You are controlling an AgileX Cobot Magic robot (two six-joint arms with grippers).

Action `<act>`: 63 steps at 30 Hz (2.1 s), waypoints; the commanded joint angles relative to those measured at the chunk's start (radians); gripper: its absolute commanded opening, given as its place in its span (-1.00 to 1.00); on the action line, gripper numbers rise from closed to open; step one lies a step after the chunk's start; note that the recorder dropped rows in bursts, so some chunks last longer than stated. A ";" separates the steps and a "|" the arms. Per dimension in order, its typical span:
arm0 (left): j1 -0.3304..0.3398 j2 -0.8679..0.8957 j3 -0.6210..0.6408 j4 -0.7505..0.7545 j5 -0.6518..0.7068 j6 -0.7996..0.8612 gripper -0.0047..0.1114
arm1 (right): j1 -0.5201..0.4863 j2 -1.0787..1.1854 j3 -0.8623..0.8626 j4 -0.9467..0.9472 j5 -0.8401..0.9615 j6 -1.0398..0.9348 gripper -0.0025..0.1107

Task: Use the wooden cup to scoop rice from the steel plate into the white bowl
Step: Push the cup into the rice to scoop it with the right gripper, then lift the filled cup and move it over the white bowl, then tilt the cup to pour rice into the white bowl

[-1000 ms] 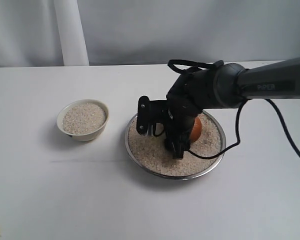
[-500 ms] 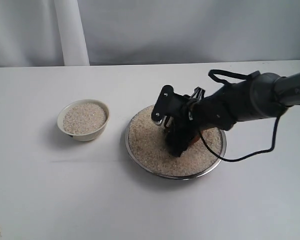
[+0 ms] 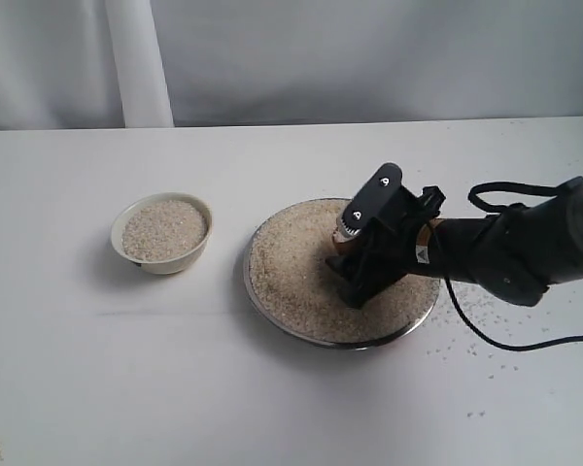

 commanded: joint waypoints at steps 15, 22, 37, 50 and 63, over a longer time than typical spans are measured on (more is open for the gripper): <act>-0.005 0.001 0.002 -0.004 -0.007 -0.004 -0.92 | 0.064 -0.200 -0.209 -0.100 0.238 0.107 -0.96; -0.005 0.001 0.002 -0.004 -0.007 -0.004 -0.92 | 0.181 -0.191 -0.423 -0.100 0.378 0.105 -0.96; -0.005 0.001 0.002 -0.004 -0.007 -0.004 -0.92 | 0.386 0.172 -1.035 -0.089 0.872 -0.069 -0.96; -0.005 0.001 0.002 -0.004 -0.007 -0.004 -0.92 | 0.413 0.456 -1.287 -0.180 1.030 -0.198 -0.96; -0.005 0.001 0.002 -0.004 -0.007 -0.004 -0.92 | 0.473 0.509 -1.287 -0.404 1.087 -0.285 -0.96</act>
